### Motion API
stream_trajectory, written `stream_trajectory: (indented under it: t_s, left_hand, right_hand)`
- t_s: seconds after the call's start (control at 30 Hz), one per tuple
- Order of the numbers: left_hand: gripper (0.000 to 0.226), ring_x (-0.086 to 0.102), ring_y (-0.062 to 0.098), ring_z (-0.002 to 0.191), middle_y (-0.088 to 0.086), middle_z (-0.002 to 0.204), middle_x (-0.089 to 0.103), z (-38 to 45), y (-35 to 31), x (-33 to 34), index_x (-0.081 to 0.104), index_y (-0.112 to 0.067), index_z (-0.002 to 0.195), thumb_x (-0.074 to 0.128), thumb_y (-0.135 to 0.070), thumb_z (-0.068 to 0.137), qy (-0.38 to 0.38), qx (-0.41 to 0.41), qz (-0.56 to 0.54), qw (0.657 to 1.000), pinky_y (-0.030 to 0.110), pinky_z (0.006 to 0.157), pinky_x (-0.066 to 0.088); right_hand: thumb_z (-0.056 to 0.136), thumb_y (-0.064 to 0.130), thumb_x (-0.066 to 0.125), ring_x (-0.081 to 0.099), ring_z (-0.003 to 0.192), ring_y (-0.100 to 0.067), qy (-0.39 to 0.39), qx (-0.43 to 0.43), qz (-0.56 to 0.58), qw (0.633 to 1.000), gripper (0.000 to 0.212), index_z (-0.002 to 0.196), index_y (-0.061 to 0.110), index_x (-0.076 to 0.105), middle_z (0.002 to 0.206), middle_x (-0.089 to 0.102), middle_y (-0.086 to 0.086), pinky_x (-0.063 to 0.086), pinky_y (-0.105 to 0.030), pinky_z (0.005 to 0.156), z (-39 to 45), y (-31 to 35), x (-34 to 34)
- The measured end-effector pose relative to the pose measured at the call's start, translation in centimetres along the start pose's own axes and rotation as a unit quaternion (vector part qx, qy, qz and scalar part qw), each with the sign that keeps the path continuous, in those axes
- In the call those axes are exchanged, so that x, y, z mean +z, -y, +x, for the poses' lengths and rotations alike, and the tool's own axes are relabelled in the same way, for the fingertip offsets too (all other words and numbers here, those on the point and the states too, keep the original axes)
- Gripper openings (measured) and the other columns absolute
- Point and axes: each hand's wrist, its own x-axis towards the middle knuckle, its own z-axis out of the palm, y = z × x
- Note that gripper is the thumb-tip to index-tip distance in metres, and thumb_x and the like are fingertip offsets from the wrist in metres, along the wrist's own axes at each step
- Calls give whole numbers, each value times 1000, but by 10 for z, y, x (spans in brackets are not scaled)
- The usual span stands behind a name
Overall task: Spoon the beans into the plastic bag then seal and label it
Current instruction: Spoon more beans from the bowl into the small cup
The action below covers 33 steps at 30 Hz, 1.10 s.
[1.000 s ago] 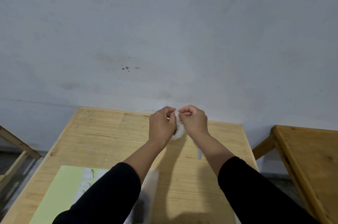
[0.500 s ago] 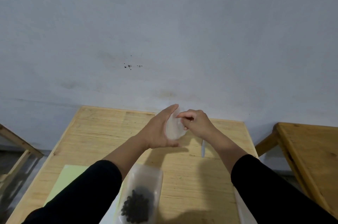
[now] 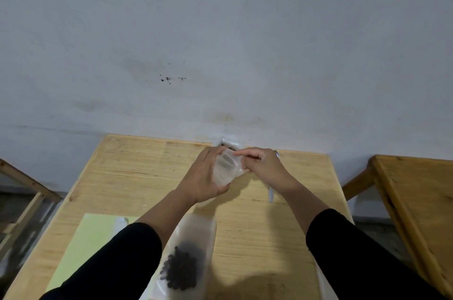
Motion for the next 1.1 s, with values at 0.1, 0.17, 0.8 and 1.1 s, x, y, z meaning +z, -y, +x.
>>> stream_trajectory:
  t_s: [0.1,0.17,0.8,1.1]
  left_hand:
    - [87,36,0,113,-4,131,39,-6,7,3,34,-19,139,80,-26,65,-38,-54,-1,998,10,94,26]
    - [88,34,-2,113,-1,133,40,-10,11,5,34,-17,139,80,-26,65,-53,-78,5,995,9,95,25]
    - [91,37,6,121,4,135,42,-15,5,19,34,-12,140,83,-23,64,-83,-149,36,985,-1,95,16]
    - [91,34,8,126,3,137,39,-11,17,12,31,-12,142,81,-24,67,-86,-151,30,984,4,98,16]
  right_hand:
    - [90,11,56,61,76,-9,-118,52,7,992,21,100,22,71,89,67,3,53,-22,80,5,-33,-5]
    - [89,12,56,61,79,-12,-176,87,-108,975,21,103,16,72,93,67,-1,43,-12,72,2,-62,-9]
    - [84,-2,50,59,95,-34,-166,172,-237,942,31,107,9,68,104,63,-21,46,-31,81,7,-136,-2]
    - [89,13,53,62,88,-29,-251,163,-133,945,23,90,-1,70,87,69,-16,36,-27,69,5,-96,-8]
